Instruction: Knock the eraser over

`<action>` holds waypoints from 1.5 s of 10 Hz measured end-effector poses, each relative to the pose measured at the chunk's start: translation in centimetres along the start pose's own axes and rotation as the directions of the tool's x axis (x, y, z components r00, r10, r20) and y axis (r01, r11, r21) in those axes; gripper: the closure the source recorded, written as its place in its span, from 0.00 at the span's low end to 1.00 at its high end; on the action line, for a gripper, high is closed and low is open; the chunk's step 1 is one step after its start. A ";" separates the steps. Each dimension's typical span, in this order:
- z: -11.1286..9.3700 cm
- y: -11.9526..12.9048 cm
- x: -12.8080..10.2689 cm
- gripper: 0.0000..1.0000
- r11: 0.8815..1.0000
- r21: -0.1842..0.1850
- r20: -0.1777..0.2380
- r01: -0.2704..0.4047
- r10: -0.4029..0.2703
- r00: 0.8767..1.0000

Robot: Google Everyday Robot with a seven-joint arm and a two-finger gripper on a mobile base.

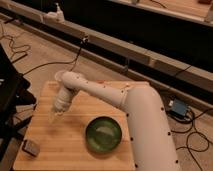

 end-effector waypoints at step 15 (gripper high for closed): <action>7.8 -1.7 -7.3 1.00 0.970 -0.146 0.124 0.195 -0.178 0.976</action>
